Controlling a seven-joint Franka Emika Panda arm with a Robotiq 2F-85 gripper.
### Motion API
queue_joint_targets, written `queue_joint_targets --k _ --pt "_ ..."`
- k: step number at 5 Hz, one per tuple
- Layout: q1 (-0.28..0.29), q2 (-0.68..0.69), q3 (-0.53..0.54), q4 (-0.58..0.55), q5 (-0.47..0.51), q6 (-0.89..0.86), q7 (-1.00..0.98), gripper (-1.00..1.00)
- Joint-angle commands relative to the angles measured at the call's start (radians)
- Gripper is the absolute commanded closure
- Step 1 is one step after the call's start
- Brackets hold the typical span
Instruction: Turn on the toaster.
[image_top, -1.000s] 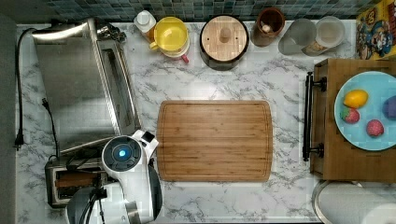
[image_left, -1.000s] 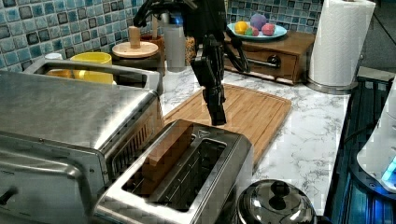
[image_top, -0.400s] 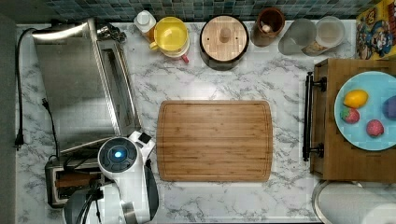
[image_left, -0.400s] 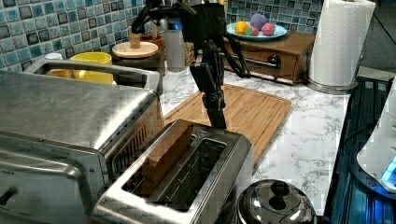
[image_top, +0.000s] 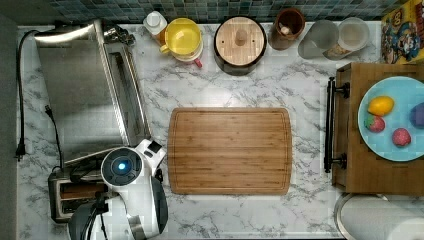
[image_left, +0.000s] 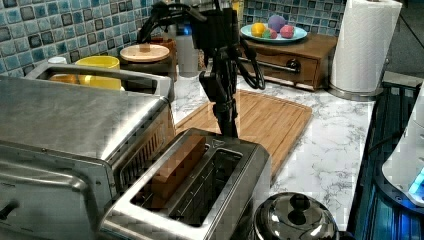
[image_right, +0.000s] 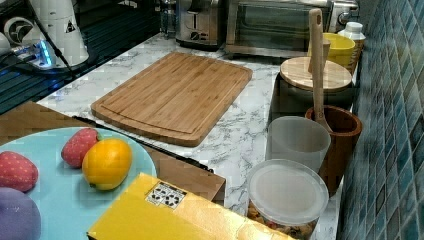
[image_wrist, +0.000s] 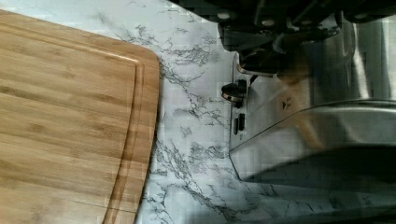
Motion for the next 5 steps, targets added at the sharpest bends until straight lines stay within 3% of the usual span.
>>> queue_joint_targets --k 1,2,3,5 --pt "0.009 0.147 0.032 -0.144 -0.005 -0.007 0.026 1.00" --pt "0.004 0.131 0.026 -0.255 0.027 0.085 -0.017 1.00" --pt "0.019 0.161 0.045 -0.289 0.073 0.129 -0.048 1.00" --pt "0.002 0.283 0.021 -0.293 0.033 0.137 -0.047 1.00"
